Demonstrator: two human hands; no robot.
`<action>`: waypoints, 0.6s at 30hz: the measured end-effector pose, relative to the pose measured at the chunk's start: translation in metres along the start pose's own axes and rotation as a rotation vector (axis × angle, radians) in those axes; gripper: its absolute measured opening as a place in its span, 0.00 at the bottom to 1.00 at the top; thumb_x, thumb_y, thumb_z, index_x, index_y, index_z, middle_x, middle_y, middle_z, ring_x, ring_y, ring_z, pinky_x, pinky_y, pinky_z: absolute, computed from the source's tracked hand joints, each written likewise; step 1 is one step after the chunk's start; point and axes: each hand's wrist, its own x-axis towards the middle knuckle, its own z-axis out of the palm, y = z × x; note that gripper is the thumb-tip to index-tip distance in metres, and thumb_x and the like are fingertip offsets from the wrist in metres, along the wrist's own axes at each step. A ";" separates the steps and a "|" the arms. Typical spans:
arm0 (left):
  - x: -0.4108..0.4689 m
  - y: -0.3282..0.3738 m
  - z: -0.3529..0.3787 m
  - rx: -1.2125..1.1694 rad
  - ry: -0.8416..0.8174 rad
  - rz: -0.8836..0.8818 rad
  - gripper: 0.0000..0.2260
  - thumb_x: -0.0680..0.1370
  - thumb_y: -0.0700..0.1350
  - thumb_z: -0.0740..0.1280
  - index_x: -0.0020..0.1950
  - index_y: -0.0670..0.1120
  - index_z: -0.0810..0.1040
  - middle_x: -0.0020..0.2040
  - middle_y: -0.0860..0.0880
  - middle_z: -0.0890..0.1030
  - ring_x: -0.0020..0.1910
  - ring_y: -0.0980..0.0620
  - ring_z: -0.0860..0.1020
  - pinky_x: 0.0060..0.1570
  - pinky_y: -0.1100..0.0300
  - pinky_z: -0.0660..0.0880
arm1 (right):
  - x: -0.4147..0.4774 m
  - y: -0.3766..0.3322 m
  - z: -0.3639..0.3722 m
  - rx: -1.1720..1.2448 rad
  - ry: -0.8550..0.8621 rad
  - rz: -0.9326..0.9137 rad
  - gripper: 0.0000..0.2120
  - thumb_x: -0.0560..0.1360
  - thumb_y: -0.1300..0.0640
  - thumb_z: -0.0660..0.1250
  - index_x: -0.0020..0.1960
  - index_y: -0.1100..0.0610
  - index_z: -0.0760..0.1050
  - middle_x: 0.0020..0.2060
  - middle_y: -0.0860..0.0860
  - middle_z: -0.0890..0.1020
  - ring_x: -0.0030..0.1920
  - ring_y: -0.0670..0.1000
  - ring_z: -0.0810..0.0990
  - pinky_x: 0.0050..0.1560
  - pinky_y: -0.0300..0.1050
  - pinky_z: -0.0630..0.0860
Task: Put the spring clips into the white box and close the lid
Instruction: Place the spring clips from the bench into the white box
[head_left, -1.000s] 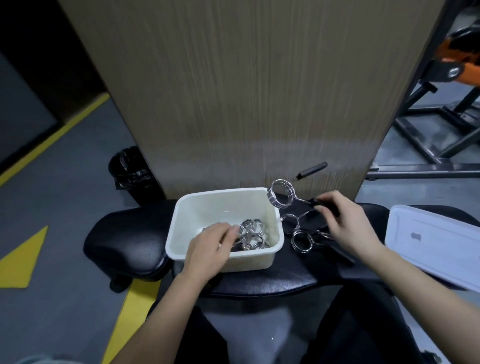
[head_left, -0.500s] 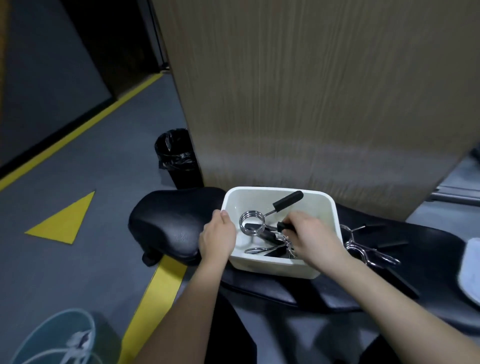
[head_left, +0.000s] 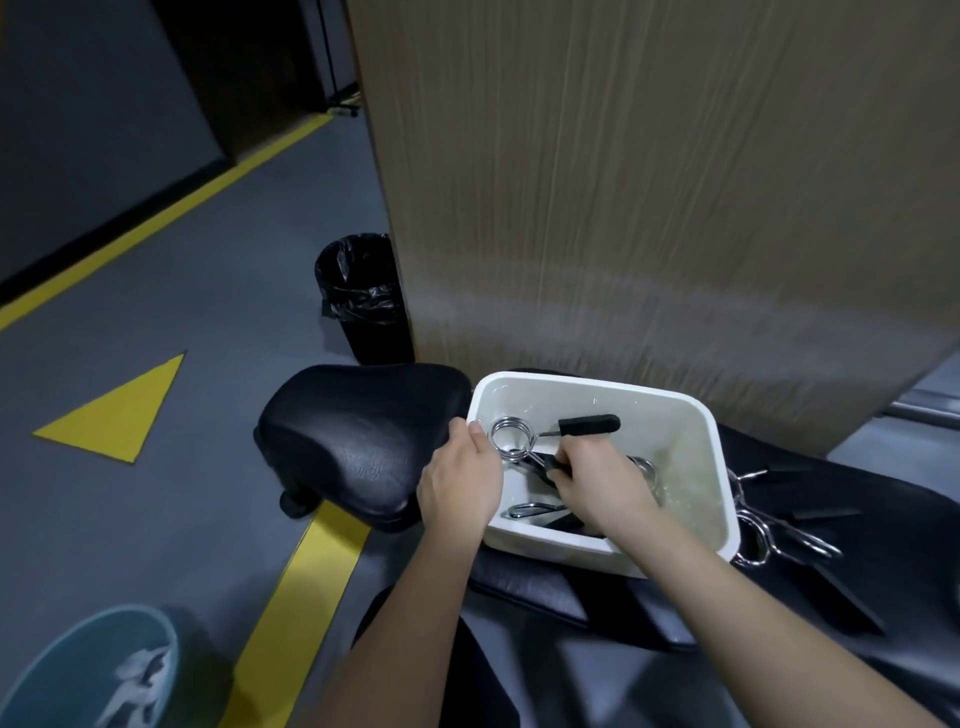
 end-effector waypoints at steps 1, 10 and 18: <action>0.000 0.000 0.000 -0.004 -0.001 0.004 0.17 0.84 0.53 0.46 0.55 0.45 0.70 0.56 0.36 0.80 0.55 0.33 0.77 0.52 0.45 0.70 | 0.000 0.003 0.000 -0.003 -0.021 0.008 0.08 0.75 0.50 0.67 0.46 0.54 0.75 0.45 0.55 0.83 0.49 0.60 0.81 0.43 0.48 0.75; -0.002 -0.005 0.002 -0.012 0.005 0.016 0.16 0.84 0.53 0.46 0.53 0.47 0.69 0.54 0.38 0.81 0.53 0.34 0.77 0.52 0.45 0.72 | -0.004 0.009 0.008 -0.002 -0.102 0.062 0.10 0.71 0.54 0.69 0.52 0.49 0.80 0.51 0.51 0.83 0.52 0.57 0.81 0.46 0.45 0.75; -0.002 -0.003 0.001 0.011 0.012 -0.003 0.17 0.83 0.53 0.45 0.54 0.46 0.70 0.56 0.38 0.80 0.54 0.34 0.77 0.54 0.43 0.73 | -0.007 0.011 0.004 0.063 -0.034 0.081 0.12 0.72 0.44 0.69 0.50 0.50 0.83 0.47 0.51 0.85 0.51 0.56 0.82 0.49 0.47 0.78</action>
